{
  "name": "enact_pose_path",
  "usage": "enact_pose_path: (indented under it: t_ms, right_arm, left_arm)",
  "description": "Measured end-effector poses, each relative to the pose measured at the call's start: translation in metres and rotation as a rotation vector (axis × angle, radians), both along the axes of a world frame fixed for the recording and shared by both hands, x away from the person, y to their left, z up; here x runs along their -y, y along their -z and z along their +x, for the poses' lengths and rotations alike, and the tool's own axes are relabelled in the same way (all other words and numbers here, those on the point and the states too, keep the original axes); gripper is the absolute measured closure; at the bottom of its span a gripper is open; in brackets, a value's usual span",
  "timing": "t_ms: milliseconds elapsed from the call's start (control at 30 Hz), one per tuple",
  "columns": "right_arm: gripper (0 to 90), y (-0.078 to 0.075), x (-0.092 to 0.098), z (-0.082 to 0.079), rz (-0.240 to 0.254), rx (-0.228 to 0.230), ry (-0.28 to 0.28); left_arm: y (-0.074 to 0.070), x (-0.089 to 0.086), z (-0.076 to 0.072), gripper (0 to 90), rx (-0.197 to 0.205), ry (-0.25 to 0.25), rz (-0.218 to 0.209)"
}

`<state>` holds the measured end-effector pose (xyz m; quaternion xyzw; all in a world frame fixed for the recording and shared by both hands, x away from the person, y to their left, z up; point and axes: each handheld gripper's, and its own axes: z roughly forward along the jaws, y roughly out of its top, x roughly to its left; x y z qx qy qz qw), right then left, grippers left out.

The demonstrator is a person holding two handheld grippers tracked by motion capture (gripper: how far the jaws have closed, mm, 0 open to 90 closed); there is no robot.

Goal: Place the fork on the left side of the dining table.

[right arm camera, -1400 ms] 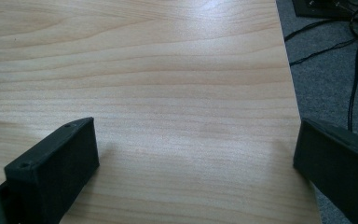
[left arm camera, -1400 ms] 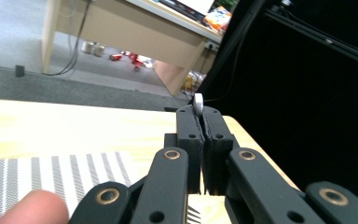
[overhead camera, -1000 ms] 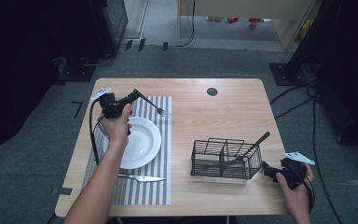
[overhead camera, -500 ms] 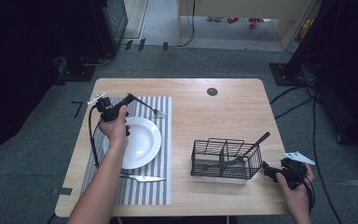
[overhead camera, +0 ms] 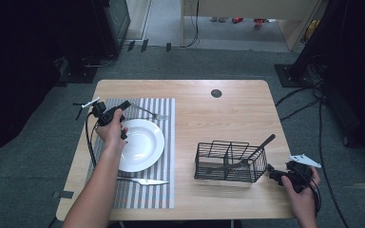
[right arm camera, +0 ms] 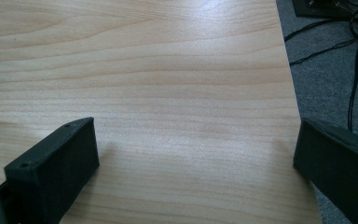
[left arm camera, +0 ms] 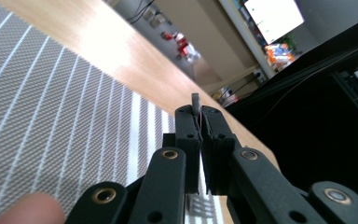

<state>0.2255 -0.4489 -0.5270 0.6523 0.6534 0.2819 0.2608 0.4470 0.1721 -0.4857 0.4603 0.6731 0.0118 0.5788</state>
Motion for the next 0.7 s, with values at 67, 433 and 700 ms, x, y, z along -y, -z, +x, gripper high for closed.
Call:
enact_pose_path:
  t_ms: [67,433,700]
  right_arm:
    - [0.0,0.0,0.0,0.0,0.0,0.0,0.0]
    - [0.0,0.0,0.0,0.0,0.001,0.0,0.001]
    - [0.0,0.0,0.0,0.0,0.001,0.0,0.001]
  left_arm:
    - [0.003,-0.004,0.002,86.1,-0.028,-0.002,0.006]
    - [0.015,-0.016,0.007,81.8,-0.178,-0.014,-0.001]
    - [0.017,-0.017,0.01,76.8,-0.267,-0.033,0.053]
